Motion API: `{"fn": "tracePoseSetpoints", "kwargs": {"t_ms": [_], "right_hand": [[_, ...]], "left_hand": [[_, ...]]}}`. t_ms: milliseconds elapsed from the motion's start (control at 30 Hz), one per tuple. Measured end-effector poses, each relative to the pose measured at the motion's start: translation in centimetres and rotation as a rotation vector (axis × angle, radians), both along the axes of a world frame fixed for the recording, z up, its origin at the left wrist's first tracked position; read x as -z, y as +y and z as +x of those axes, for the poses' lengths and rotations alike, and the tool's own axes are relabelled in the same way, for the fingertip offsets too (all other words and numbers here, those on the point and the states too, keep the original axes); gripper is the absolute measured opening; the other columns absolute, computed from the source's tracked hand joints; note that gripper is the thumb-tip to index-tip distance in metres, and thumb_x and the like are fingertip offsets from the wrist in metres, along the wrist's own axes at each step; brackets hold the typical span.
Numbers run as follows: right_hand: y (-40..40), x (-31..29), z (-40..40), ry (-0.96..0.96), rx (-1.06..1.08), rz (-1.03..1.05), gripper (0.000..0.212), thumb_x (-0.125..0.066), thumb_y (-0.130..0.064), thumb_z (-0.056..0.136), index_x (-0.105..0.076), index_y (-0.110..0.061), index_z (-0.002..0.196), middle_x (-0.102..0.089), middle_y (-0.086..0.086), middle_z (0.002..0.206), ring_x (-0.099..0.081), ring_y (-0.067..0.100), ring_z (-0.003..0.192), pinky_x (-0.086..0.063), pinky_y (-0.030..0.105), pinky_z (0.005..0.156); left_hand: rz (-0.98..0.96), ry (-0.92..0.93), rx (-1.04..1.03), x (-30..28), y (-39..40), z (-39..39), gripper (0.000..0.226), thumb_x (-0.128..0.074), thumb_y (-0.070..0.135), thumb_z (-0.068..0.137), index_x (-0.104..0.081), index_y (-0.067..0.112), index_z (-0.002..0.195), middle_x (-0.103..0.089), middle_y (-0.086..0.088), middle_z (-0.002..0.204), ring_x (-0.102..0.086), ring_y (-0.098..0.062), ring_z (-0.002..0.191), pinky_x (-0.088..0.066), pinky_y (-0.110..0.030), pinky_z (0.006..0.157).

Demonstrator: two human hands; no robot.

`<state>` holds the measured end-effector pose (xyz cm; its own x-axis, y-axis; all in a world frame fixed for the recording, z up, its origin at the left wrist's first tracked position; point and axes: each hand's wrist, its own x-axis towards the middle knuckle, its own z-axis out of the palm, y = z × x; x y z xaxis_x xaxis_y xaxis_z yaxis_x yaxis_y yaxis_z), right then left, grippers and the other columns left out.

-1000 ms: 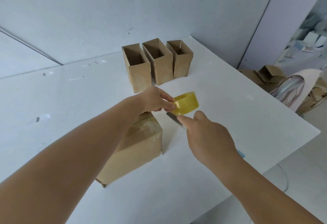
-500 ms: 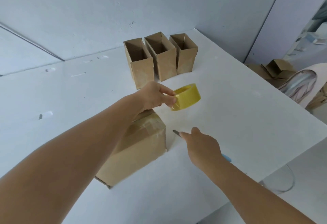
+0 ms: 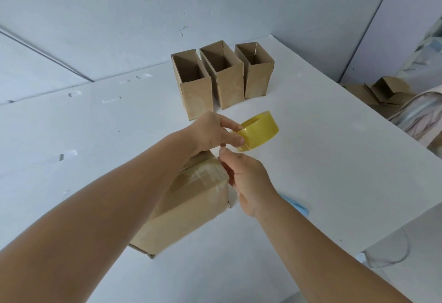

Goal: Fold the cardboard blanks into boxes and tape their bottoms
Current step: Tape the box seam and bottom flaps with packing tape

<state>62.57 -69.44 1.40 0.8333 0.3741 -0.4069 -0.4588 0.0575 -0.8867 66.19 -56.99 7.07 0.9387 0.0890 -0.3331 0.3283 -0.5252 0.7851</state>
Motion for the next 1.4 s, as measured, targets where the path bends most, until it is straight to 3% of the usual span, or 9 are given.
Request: {"fn": "tracePoseSetpoints", "kwargs": {"t_ms": [67,200,300,567,833,1033,1167,1300,1400], "right_hand": [[1.0,-0.1,0.1,0.141,0.075,0.092,0.027,-0.069,-0.036,0.082,-0.067,-0.009,0.083,-0.068,0.006,0.077,-0.064,0.02,0.073,-0.053,0.031,0.064],[2.2,0.7,0.1,0.213,0.151,0.082,0.026,-0.068,-0.033,0.08,-0.071,-0.009,0.089,-0.074,0.005,0.082,-0.069,0.026,0.086,-0.056,0.041,0.084],[2.3,0.6,-0.2,0.188,0.178,0.053,0.017,-0.067,-0.025,0.085,-0.067,-0.008,0.083,-0.065,-0.003,0.06,-0.061,0.02,0.068,-0.048,0.031,0.062],[2.0,-0.5,-0.6,0.16,0.142,0.049,0.024,-0.06,-0.01,0.082,-0.045,-0.009,0.064,-0.038,-0.003,0.046,-0.036,0.013,0.045,-0.032,0.026,0.044],[1.6,-0.1,-0.8,0.223,0.033,0.054,0.023,-0.064,-0.021,0.082,-0.057,-0.015,0.061,-0.056,0.003,0.058,-0.054,0.022,0.061,-0.045,0.031,0.056],[1.8,-1.0,-1.5,0.36,-0.041,0.102,0.023,-0.063,-0.035,0.089,-0.068,-0.014,0.08,-0.071,0.0,0.063,-0.067,0.013,0.051,-0.05,0.024,0.045],[1.3,-0.9,-1.6,0.344,-0.033,-0.05,0.028,-0.053,-0.024,0.096,-0.058,-0.012,0.071,-0.057,-0.006,0.045,-0.052,0.009,0.035,-0.035,0.014,0.035],[0.5,-1.2,-2.2,-0.041,0.071,-0.207,0.026,-0.042,-0.026,0.096,-0.058,-0.006,0.1,-0.058,0.003,0.088,-0.053,0.014,0.079,-0.043,0.026,0.065],[1.0,-1.9,-4.2,-0.339,-0.139,-0.218,0.036,-0.041,-0.036,0.098,-0.053,-0.019,0.128,-0.058,-0.01,0.114,-0.051,0.003,0.107,-0.04,0.024,0.092]], "left_hand": [[-0.012,0.005,-0.008,0.0,0.0,0.0,0.028,-0.079,0.027,0.077,-0.073,0.024,0.104,-0.073,-0.002,0.092,-0.063,-0.014,0.08,-0.05,-0.023,0.075],[-0.018,-0.003,-0.038,0.2,-0.2,-0.1,0.019,-0.078,0.024,0.078,-0.072,0.026,0.096,-0.072,0.002,0.082,-0.058,-0.008,0.069,-0.047,-0.017,0.062],[-0.087,-0.079,-0.164,0.3,-0.3,-0.1,0.017,-0.077,0.025,0.079,-0.071,0.025,0.095,-0.068,0.002,0.083,-0.054,-0.008,0.068,-0.046,-0.018,0.063],[-0.377,-0.305,-0.419,-0.7,1.3,-2.0,0.022,-0.076,0.019,0.079,-0.072,0.016,0.101,-0.068,-0.002,0.086,-0.055,-0.011,0.072,-0.047,-0.021,0.07],[-0.254,-0.419,-0.534,-0.1,4.2,-7.3,0.021,-0.075,0.009,0.079,-0.072,0.013,0.1,-0.066,0.007,0.062,-0.056,-0.003,0.058,-0.046,-0.013,0.064],[-0.202,-0.432,-0.566,0.8,4.0,-7.2,0.018,-0.076,0.012,0.079,-0.073,0.016,0.097,-0.067,0.0,0.069,-0.058,-0.004,0.061,-0.05,-0.015,0.071],[-0.188,-0.437,-0.572,0.6,3.9,-7.2,0.018,-0.076,0.012,0.079,-0.072,0.016,0.097,-0.067,0.001,0.069,-0.058,-0.003,0.06,-0.05,-0.013,0.069],[-0.228,-0.443,-0.6,0.4,4.3,-7.5,0.016,-0.075,0.01,0.08,-0.072,0.018,0.094,-0.066,0.004,0.065,-0.056,-0.005,0.059,-0.049,-0.012,0.063],[-0.248,-0.428,-0.609,0.2,4.4,-7.6,0.014,-0.073,0.01,0.081,-0.072,0.018,0.092,-0.066,0.003,0.065,-0.054,-0.007,0.058,-0.049,-0.014,0.062]]}}
